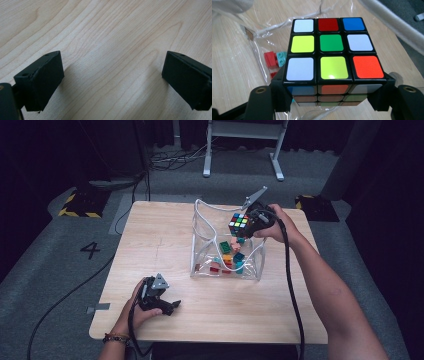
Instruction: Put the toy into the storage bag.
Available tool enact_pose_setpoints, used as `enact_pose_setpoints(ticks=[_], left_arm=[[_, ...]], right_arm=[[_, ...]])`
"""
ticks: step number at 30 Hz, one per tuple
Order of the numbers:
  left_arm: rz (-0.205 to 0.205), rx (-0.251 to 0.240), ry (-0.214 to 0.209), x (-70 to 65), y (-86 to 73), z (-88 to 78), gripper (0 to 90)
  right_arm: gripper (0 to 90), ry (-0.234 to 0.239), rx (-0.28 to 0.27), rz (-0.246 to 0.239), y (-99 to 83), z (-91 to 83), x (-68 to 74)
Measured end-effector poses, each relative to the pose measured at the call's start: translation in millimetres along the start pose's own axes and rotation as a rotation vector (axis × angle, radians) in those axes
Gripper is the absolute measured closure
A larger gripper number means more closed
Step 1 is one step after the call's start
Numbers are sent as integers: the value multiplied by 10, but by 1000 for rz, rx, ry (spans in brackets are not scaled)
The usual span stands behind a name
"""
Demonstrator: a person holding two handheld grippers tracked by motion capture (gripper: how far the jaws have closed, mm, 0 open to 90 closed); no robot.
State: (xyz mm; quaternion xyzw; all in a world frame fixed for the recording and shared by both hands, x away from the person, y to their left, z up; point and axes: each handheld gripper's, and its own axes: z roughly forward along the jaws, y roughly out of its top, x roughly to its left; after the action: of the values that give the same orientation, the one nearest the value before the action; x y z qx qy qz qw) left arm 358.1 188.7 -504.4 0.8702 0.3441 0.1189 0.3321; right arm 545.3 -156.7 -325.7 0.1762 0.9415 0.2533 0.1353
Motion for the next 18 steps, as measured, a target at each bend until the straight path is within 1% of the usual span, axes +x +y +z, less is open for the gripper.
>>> enact_pose_setpoints(ticks=[1, 2, 3, 4, 7, 9, 10, 11, 13, 16, 18], left_arm=[[0, 0, 0, 0, 0, 0, 40], [-1, 0, 0, -1, 0, 0, 40], [-1, 0, 0, -1, 0, 0, 40], [-1, 0, 0, -1, 0, 0, 40], [0, 0, 0, 0, 0, 0, 41], [-1, 0, 0, -1, 0, 0, 41], [0, 0, 0, 0, 0, 0, 41], [-1, 0, 0, -1, 0, 0, 40], [-1, 0, -1, -1, 0, 1, 40], [1, -1, 1, 1, 0, 1, 40], [-2, 0, -2, -1, 0, 1, 40]], right_arm=[[341, 2, 12, -10, 11, 11, 5], [341, -2, 47, -23, 28, 15, 18], [341, -3, 67, -28, 37, 19, 24], [341, 1, 98, -36, 48, 25, 28], [341, 4, 133, -52, 65, 7, 33], [341, -4, 151, -64, 71, -40, 34], [341, 0, 156, -58, 70, -61, 37], [341, 0, 167, -65, 64, -74, 34], [341, -1, 199, -74, 58, -102, 35], [341, 4, 229, -78, 40, -129, 26], [341, -8, 261, -91, 26, -141, 19]])
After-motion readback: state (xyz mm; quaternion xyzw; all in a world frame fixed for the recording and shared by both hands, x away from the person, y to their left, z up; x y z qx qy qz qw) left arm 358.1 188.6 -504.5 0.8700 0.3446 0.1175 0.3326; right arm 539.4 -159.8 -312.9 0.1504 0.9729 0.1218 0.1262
